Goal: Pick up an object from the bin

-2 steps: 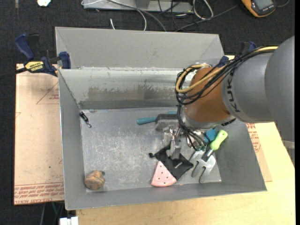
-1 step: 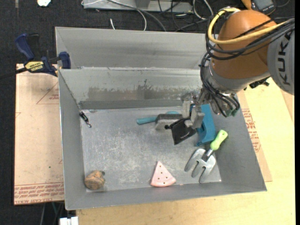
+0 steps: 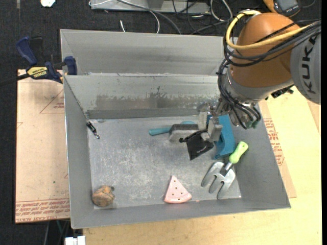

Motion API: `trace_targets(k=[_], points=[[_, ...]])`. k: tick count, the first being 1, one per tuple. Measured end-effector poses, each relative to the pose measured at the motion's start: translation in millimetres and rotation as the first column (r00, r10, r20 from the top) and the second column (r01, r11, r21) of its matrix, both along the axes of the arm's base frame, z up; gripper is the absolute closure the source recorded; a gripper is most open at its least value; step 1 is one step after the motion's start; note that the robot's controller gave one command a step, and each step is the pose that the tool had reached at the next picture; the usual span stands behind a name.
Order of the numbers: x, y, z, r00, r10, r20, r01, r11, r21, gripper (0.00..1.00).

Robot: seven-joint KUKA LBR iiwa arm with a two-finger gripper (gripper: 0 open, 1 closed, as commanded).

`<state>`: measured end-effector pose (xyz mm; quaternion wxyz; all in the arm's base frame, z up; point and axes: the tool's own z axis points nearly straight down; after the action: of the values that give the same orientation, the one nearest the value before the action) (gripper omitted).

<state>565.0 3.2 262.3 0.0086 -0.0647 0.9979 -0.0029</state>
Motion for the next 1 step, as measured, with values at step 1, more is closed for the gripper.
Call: trace_targets(k=[1], points=[[10.5, 17.3, -56.2, 1.000, 0.022, 0.008, -0.022, 1.000, -0.001, 1.00]])
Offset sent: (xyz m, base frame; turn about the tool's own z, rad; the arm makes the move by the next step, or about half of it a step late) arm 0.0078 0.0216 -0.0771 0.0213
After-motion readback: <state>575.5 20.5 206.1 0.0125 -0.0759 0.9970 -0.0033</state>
